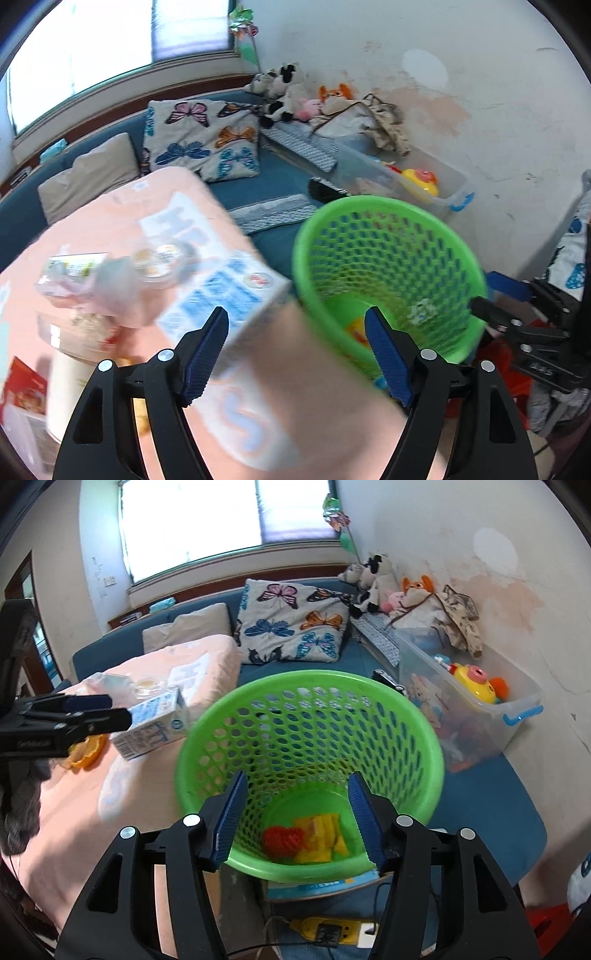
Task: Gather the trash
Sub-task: 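Grasp the white milk carton with the left gripper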
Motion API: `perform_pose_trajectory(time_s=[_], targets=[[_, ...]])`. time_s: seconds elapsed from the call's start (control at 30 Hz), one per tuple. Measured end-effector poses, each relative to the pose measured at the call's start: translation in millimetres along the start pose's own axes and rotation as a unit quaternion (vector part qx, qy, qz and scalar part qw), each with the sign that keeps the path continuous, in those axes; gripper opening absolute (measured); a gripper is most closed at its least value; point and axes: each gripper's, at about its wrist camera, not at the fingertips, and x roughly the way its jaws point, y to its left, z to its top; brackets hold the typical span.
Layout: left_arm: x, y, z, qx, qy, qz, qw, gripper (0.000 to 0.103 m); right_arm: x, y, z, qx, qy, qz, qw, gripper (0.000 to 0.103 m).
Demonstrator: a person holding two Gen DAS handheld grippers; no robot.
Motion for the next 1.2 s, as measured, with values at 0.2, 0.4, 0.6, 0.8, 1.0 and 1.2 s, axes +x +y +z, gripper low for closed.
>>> perform_pose_trajectory(time_s=[0.2, 0.4, 0.6, 0.8, 1.0, 1.2], targets=[[19.6, 28.0, 3.3, 0.022, 0.026, 0.01, 0.9994, 0.087, 2.8, 14.1, 0.0, -0.006, 0.003, 0.023, 1.0, 0.059], [40.3, 43.3, 3.8, 0.042, 0.045, 0.028, 0.9977, 0.089, 9.0, 21.1, 1.1, -0.015, 0.008, 0.035, 0.999, 0.061], [58.5, 51.7, 7.9, 0.046, 0.06, 0.031, 0.9967, 0.091, 18.1, 24.5, 1.5, -0.018, 0.014, 0.042, 0.999, 0.061], [74.1, 53.3, 11.6, 0.059, 0.071, 0.032, 0.9952, 0.092, 27.0, 25.9, 0.7, -0.02, 0.023, 0.047, 0.998, 0.061], [85.6, 55.7, 11.5, 0.064, 0.082, 0.022, 0.9943, 0.091, 34.2, 30.1, 0.3, -0.025, 0.028, 0.051, 0.998, 0.061], [89.8, 54.4, 8.8, 0.068, 0.084, 0.004, 0.9941, 0.089, 40.1, 33.6, -0.3, -0.028, 0.032, 0.053, 0.998, 0.061]])
